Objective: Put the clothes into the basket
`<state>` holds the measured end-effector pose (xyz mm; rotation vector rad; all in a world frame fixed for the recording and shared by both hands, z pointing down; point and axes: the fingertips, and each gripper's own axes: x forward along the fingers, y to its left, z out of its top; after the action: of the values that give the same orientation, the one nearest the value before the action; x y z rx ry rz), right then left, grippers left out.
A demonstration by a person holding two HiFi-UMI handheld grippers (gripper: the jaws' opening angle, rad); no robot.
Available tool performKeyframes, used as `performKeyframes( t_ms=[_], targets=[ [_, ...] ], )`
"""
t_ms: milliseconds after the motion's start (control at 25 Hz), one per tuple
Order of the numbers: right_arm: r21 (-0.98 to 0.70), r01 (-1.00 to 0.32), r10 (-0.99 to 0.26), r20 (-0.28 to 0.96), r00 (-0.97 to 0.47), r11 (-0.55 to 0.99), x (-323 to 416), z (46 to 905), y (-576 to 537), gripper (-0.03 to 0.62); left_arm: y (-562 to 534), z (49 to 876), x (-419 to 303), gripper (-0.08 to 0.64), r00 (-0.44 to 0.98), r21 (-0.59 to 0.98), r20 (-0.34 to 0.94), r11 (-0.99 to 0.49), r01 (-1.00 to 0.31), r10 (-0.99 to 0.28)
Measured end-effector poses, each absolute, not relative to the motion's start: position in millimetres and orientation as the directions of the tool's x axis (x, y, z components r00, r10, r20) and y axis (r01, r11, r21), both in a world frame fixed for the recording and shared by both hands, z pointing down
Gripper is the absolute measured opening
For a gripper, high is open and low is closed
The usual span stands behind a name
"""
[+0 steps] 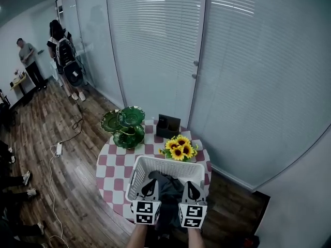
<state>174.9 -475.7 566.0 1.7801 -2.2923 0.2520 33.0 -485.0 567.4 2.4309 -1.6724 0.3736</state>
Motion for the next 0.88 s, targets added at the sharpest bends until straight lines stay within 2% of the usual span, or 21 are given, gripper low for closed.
performKeyframes(
  t_ms=[360, 560, 880],
  targets=[
    [-0.009, -0.976, -0.938, 0.276, -0.211, 0.216, 166.7, 561.4, -455.3, 0.021, -474.5, 561.0, 29.7, 0.014, 0.368, -0.026, 0.299, -0.393, -0.919, -0.88],
    [-0.043, -0.983, -0.943, 0.277, -0.183, 0.178, 164.8, 560.5, -442.9, 0.021, -466.8, 555.7, 23.5, 0.014, 0.407, 0.012, 0.243, -0.417, -0.909, -0.881],
    [0.003, -0.991, -0.956, 0.263, -0.131, 0.137, 153.0, 549.5, -405.0, 0.021, -426.9, 555.3, 7.8, 0.014, 0.451, 0.024, 0.258, -0.461, -0.887, -0.855]
  ],
)
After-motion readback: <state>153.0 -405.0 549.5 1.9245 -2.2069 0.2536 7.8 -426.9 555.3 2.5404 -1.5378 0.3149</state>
